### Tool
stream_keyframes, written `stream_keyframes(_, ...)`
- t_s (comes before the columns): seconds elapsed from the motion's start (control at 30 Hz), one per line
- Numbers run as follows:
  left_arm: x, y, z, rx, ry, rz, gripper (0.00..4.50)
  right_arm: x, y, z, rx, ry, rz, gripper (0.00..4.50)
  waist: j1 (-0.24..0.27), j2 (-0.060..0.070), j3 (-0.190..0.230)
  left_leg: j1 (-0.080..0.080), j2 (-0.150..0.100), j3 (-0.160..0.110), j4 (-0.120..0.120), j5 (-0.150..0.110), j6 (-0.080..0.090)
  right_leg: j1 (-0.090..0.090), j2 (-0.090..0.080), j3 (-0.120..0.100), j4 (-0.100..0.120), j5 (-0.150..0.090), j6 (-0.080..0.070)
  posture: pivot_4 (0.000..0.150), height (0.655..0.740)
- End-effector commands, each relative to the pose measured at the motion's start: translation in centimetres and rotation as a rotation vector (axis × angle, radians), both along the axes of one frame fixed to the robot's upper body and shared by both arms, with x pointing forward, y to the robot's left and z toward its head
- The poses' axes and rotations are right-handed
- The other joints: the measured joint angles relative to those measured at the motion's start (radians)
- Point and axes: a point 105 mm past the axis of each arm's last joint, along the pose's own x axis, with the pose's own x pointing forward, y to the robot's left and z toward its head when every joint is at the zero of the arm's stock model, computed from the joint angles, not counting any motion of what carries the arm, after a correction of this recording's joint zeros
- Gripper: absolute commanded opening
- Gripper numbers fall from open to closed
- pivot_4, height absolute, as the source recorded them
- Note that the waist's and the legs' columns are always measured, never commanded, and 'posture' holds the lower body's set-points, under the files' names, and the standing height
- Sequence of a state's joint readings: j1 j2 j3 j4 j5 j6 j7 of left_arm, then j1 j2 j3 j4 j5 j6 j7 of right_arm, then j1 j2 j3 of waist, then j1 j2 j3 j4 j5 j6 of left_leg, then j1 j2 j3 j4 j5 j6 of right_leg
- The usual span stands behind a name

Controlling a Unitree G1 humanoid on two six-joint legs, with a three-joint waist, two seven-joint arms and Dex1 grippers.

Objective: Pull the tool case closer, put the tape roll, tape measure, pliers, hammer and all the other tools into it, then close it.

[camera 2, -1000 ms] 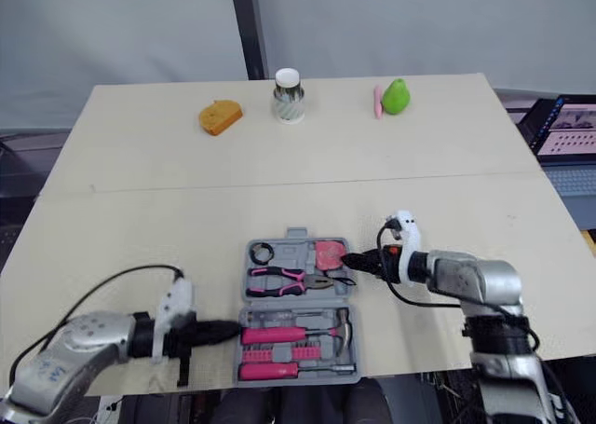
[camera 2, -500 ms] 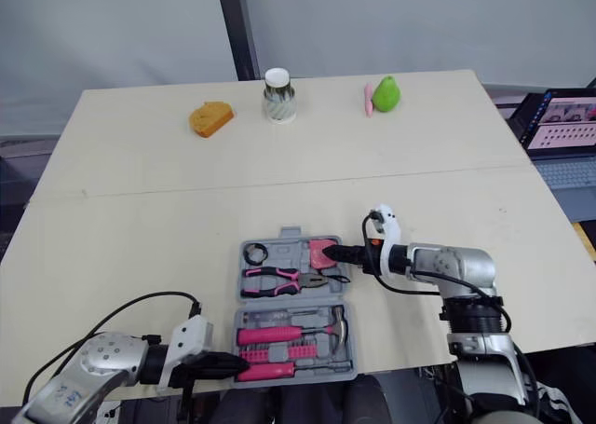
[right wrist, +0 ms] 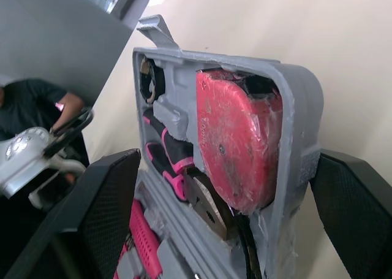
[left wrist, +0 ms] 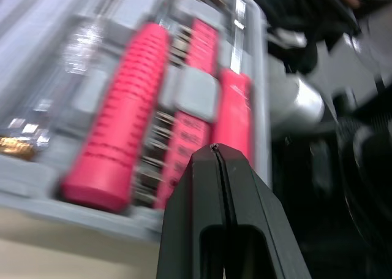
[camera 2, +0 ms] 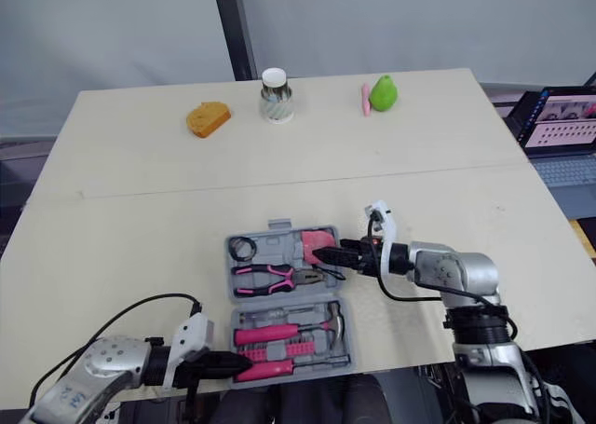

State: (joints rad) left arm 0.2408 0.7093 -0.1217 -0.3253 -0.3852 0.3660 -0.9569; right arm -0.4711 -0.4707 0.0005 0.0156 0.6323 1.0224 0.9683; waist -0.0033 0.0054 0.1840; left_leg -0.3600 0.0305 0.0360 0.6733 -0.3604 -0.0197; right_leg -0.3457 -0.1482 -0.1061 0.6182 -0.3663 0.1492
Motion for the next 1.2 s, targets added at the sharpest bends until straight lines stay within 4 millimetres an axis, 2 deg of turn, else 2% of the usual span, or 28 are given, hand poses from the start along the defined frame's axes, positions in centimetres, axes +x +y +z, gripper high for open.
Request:
stream_keyframes(0.03,0.9,1.0,1.2,-0.037,0.017,0.072,0.0,-1.5,1.0,1.8,0.04,-0.073,0.119,4.39,0.0,0.0,0.0,0.0,0.0,0.0,0.0,0.0,0.0,0.0,0.0,0.0,0.0,0.0,0.0,0.15,0.74)
stream_keyframes(0.23,1.0,2.8,3.1,-0.051,0.016,0.139,0.0,-3.5,1.6,3.6,0.04,-0.123,0.237,4.39,-0.001,0.0,0.0,-0.001,0.0,0.0,0.0,0.0,0.0,-0.001,0.0,0.0,0.0,0.0,0.0,0.15,0.74)
stream_keyframes(0.37,-0.5,3.9,4.3,-0.059,0.068,0.151,0.0,-4.5,1.8,4.4,0.029,-0.148,0.291,4.39,0.001,-0.002,0.001,-0.001,0.0,0.0,0.001,0.0,0.0,-0.001,-0.001,0.0,0.0,0.0,0.0,0.15,0.74)
stream_keyframes(0.5,-1.9,5.8,4.2,0.013,0.101,0.169,0.0,-5.8,1.7,5.0,0.022,-0.16,0.351,4.39,0.002,-0.002,0.001,-0.002,0.0,0.0,0.002,-0.001,0.001,-0.001,-0.001,0.0,0.0,0.0,0.0,0.15,0.74)
stream_keyframes(0.6,-1.2,7.9,4.1,0.074,0.072,0.232,0.0,-8.2,1.1,5.1,-0.005,-0.13,0.439,4.39,0.011,-0.002,0.002,-0.005,0.0,-0.001,0.003,-0.001,0.001,-0.002,-0.001,-0.001,-0.001,0.0,0.0,0.15,0.74)
stream_keyframes(0.77,0.9,8.3,4.8,0.072,-0.001,0.264,0.0,-9.8,0.4,3.3,-0.055,-0.073,0.467,4.39,0.027,-0.003,0.002,-0.009,-0.001,-0.001,0.008,-0.001,0.002,-0.004,-0.001,-0.001,0.0,0.0,0.0,0.15,0.74)
stream_keyframes(0.9,2.3,8.9,5.3,0.091,-0.084,0.295,0.0,-8.4,-1.0,2.9,-0.083,-0.108,0.336,4.39,0.027,-0.003,0.002,-0.009,-0.001,-0.001,0.009,-0.002,0.002,-0.004,-0.001,-0.001,0.001,0.0,0.0,0.15,0.74)
stream_keyframes(1.0,3.4,10.1,5.6,0.116,-0.142,0.374,0.0,-7.7,-3.6,1.9,-0.176,-0.165,0.251,4.39,0.028,-0.003,0.002,-0.009,-0.001,0.0,0.008,-0.002,0.002,-0.005,-0.001,-0.001,0.001,0.0,0.0,0.15,0.74)
stream_keyframes(1.07,3.8,10.7,6.0,0.112,-0.163,0.411,0.54,-7.1,-5.6,1.6,-0.214,-0.182,0.17,4.5,0.028,-0.004,0.002,-0.009,-0.001,0.0,0.009,-0.002,0.002,-0.005,-0.001,-0.001,0.001,0.0,0.0,0.15,0.74)
stream_keyframes(1.1,4.0,11.8,6.4,0.118,-0.184,0.454,0.82,-6.8,-7.9,1.1,-0.262,-0.19,0.093,4.5,0.028,-0.004,0.001,-0.009,-0.001,0.0,0.009,-0.002,0.002,-0.006,-0.001,-0.001,0.001,0.0,0.0,0.15,0.74)
stream_keyframes(1.2,4.1,14.6,6.9,0.161,-0.22,0.547,2.34,-6.5,-12.7,0.2,-0.357,-0.209,-0.05,4.5,0.029,-0.006,0.001,-0.01,-0.001,0.0,0.009,-0.002,0.002,-0.005,-0.001,-0.001,0.002,0.0,0.0,0.15,0.74)
